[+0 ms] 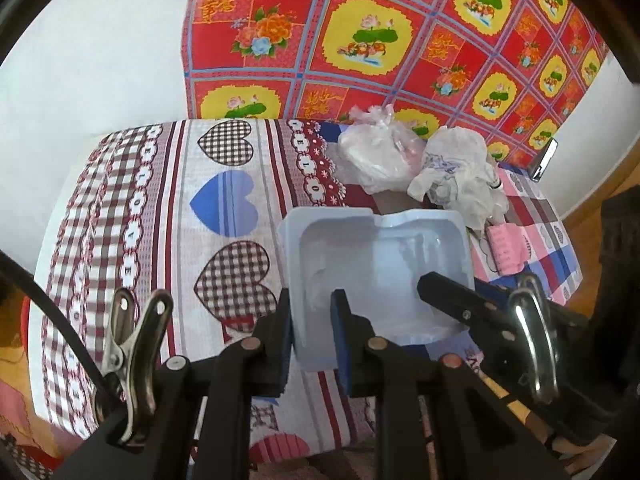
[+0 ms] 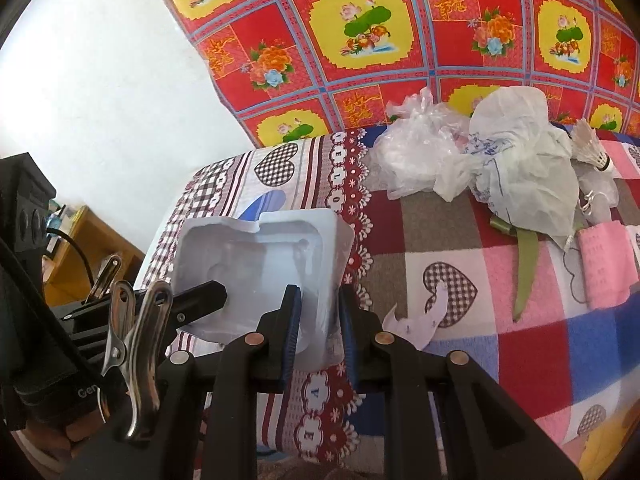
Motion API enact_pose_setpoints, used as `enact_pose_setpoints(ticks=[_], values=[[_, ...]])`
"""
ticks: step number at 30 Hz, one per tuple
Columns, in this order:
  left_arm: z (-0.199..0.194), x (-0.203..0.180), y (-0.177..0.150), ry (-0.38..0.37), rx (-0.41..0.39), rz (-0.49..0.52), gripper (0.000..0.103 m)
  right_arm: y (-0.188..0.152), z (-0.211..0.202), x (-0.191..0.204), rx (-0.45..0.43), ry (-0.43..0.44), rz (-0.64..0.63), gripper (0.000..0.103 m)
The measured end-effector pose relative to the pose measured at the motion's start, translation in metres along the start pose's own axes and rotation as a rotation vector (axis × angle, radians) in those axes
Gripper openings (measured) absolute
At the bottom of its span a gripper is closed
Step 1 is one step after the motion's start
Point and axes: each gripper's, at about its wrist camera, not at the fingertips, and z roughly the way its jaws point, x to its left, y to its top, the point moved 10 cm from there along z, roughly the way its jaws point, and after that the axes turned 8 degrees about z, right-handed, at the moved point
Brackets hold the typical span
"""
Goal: Collect trash
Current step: 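Lift the white tray in the left gripper and carry it toward the red bucket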
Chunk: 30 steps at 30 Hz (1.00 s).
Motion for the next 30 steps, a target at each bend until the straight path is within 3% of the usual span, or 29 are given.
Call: enact_pose_setpoints(ticks=[17,30], values=[[-0.038,0.011,-0.025,0.07,-0.052,-0.085,0.019,-0.021,-0.019,0.027,-0.017,0.073,-0.088,0.021],[-0.069,0.061,-0.05,0.128,-0.099,-0.217,0.019,-0.038,-0.01,0.078,0.004,0.142,-0.192,0.021]])
